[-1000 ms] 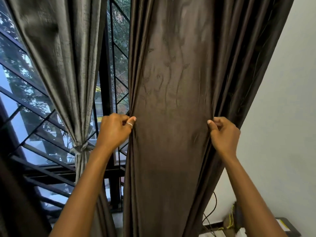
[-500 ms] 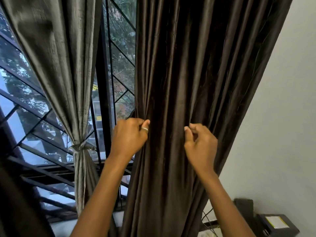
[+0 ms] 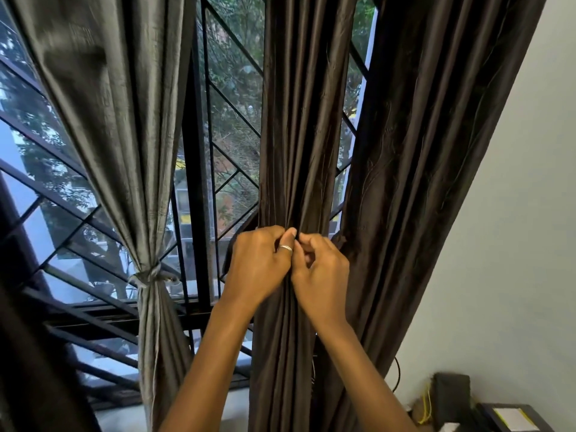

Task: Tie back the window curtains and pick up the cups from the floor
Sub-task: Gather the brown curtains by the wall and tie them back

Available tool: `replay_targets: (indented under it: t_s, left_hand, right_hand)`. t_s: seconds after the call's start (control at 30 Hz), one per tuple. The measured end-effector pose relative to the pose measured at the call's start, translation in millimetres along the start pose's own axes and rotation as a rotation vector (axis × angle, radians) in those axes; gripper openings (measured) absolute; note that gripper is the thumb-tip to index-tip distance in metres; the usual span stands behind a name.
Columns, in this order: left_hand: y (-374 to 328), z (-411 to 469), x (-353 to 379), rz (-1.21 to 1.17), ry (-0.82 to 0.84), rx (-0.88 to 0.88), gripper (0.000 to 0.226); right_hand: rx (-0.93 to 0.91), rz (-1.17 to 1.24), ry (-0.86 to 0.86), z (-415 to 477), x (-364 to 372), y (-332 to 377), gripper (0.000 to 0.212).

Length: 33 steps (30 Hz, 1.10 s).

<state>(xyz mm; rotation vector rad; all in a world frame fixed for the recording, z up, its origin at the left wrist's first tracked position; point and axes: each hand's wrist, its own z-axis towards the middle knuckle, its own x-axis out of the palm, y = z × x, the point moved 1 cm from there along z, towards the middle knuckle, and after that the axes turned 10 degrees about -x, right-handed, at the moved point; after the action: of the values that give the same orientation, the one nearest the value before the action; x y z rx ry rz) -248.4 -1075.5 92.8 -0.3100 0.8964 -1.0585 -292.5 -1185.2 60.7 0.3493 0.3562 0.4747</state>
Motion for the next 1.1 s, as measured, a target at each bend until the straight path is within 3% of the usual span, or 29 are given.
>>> replay_targets:
  t_s: [0.23,0.4,0.63,0.77,0.9,1.0,1.1]
  left_hand:
    - [-4,4,3,-0.104,0.064,-0.091,0.043]
    - [-17,14,2,-0.078,0.064,-0.153,0.069]
    - [-15,14,11,-0.083,0.034,-0.159,0.042]
    - [-16,14,10,-0.092,0.044,-0.136,0.039]
    - [-9,14,2,-0.184,0.079,-0.144,0.033]
    - [-4,11,-6,-0.263,0.108,-0.181,0.034]
    - [-6,8,-14,-0.364,0.176,-0.234,0.035]
  right_hand:
    - [0.003,0.012,-0.029,-1,-1,5,0.008]
    - [0.018,0.0,-0.037,-5,2,5,0.01]
    - [0.032,-0.008,-0.03,-7,4,4,0.014]
    - [0.026,-0.01,-0.035,-9,4,7,0.013]
    - [0.028,0.186,0.073,-2,-5,6,0.008]
    - [0.171,0.38,0.12,7,-13,-2,0.025]
    - [0.325,0.405,-0.004,23,-20,-20,0.041]
